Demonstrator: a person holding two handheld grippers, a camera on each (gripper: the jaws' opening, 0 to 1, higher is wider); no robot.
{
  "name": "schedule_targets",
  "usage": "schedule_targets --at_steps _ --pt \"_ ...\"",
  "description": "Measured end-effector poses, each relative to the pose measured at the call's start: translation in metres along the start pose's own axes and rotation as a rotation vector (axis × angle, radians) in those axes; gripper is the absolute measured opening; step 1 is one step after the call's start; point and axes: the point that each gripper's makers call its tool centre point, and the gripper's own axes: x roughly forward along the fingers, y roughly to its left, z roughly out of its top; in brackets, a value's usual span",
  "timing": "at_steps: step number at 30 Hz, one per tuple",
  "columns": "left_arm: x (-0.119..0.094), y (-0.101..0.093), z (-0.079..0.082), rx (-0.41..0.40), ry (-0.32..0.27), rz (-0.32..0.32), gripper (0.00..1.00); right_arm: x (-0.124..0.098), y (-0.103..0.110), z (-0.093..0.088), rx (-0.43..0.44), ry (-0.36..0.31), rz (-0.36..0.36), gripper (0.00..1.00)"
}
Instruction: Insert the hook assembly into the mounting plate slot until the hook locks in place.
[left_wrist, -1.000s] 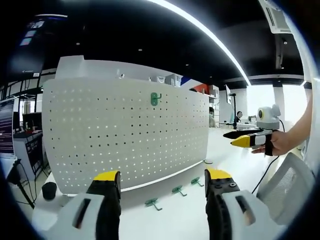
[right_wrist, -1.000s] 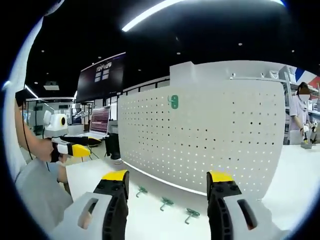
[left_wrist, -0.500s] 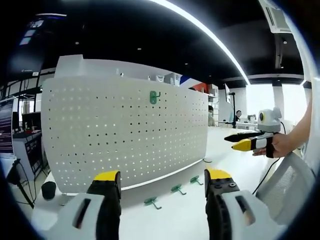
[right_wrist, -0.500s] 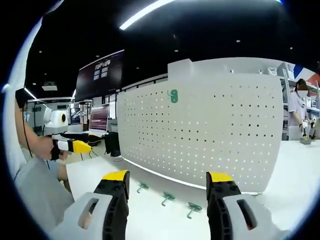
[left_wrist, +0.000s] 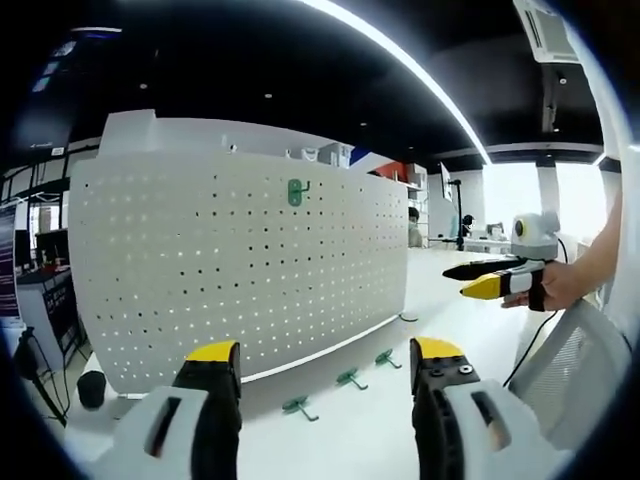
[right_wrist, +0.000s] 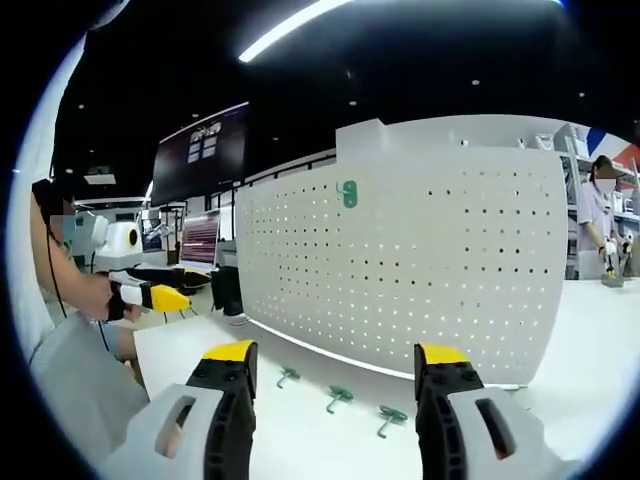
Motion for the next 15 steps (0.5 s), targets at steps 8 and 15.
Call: schedule_targets --at_steps 8,15 --pt "0.008 0.003 -0.004 0.014 0.039 -0.037 0.69 0.0 -0.001 -0.001 -0.001 0.0 -0.006 0.62" --pt "0.016 0.005 -0.012 0.035 0.092 -0.082 0.69 0.0 -0.002 -0.001 0.002 0.001 -0.007 0.62"
